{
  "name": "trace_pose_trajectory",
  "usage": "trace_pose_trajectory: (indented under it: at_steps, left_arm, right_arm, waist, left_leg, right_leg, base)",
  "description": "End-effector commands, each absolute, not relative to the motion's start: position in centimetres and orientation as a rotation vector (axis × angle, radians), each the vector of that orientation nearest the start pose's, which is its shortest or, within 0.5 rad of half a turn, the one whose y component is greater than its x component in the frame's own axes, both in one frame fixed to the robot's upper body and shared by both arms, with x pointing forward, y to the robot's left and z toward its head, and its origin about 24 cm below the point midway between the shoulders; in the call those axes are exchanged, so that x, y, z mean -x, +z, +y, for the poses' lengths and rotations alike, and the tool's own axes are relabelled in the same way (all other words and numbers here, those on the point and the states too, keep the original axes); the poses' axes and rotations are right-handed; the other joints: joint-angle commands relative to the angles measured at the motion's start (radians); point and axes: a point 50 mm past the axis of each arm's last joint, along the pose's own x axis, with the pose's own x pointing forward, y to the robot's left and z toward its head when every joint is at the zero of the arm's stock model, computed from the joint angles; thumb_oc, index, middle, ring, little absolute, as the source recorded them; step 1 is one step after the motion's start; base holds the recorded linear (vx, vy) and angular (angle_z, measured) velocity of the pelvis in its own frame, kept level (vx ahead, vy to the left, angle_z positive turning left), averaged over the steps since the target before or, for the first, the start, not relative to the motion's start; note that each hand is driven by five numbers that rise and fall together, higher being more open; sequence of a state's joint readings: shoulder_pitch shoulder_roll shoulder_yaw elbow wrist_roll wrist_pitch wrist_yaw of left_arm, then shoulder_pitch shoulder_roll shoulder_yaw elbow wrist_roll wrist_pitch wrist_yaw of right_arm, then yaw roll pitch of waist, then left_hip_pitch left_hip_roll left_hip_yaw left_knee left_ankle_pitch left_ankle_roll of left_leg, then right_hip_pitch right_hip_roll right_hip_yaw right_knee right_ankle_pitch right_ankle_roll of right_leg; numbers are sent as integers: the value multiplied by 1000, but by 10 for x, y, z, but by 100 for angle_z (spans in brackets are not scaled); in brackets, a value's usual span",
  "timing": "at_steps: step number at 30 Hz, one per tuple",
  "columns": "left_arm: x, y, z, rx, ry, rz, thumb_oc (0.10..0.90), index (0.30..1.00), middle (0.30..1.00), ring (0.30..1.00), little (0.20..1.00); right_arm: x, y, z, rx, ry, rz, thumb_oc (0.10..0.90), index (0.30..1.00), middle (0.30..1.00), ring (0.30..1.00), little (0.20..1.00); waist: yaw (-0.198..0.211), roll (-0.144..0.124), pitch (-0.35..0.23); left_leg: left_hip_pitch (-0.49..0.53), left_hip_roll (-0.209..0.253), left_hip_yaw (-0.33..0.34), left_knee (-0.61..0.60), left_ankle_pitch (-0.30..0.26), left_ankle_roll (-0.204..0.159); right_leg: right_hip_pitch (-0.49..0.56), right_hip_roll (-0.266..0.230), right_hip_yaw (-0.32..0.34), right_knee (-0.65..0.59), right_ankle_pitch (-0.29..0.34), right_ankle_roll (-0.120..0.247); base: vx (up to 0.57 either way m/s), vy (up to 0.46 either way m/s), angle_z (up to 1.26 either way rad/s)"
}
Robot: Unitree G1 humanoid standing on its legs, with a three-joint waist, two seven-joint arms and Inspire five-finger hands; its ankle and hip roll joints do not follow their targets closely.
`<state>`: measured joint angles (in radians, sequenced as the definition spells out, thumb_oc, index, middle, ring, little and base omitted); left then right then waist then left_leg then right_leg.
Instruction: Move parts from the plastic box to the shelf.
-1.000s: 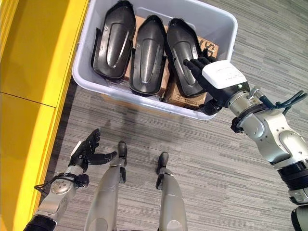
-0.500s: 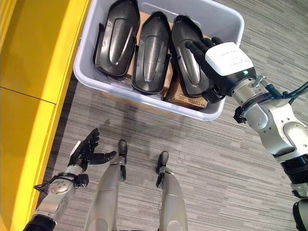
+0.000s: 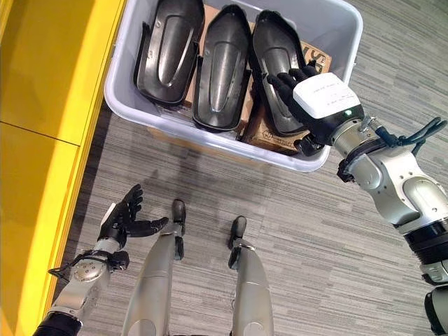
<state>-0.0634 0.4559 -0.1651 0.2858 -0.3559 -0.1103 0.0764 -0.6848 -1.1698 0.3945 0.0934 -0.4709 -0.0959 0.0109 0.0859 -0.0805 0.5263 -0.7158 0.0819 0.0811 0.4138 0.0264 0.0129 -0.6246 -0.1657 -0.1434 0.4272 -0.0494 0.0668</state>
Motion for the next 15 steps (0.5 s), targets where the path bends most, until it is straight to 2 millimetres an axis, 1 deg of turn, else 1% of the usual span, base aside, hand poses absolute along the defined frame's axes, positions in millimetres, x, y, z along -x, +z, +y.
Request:
trace_pose_trajectory:
  at_steps: [1, 6, 15]
  left_arm:
    - [-251, 32, 219, -104, -15, 38, 900, 1000, 1000, 1000, 1000]
    - [-252, 35, 216, -107, -34, 24, 900, 1000, 1000, 1000, 1000]
    - [-251, 37, 213, -112, -54, 15, 900, 1000, 1000, 1000, 1000]
  right_arm:
    - [-305, 310, -246, 1751, -147, -636, 900, 1000, 1000, 1000, 1000]
    - [-306, 309, -246, 1750, -152, -635, 900, 1000, 1000, 1000, 1000]
    - [-306, 318, -250, 1781, -205, -646, 900, 1000, 1000, 1000, 1000]
  waist:
    - [9, 11, -44]
    - [9, 16, -40]
    - [6, 22, -32]
  left_leg:
    - [26, 28, -113, 84, -144, -60]
    - [17, 24, -113, 87, -144, -58]
    - [4, 18, -113, 85, -141, -57]
  right_leg:
    - [36, -29, 24, -19, 23, 32]
    - [27, -30, 26, -12, 23, 32]
    - [9, -32, 29, -7, 25, 33]
  base:
    - [0, 0, 0]
    - [0, 0, 0]
    - [0, 0, 0]
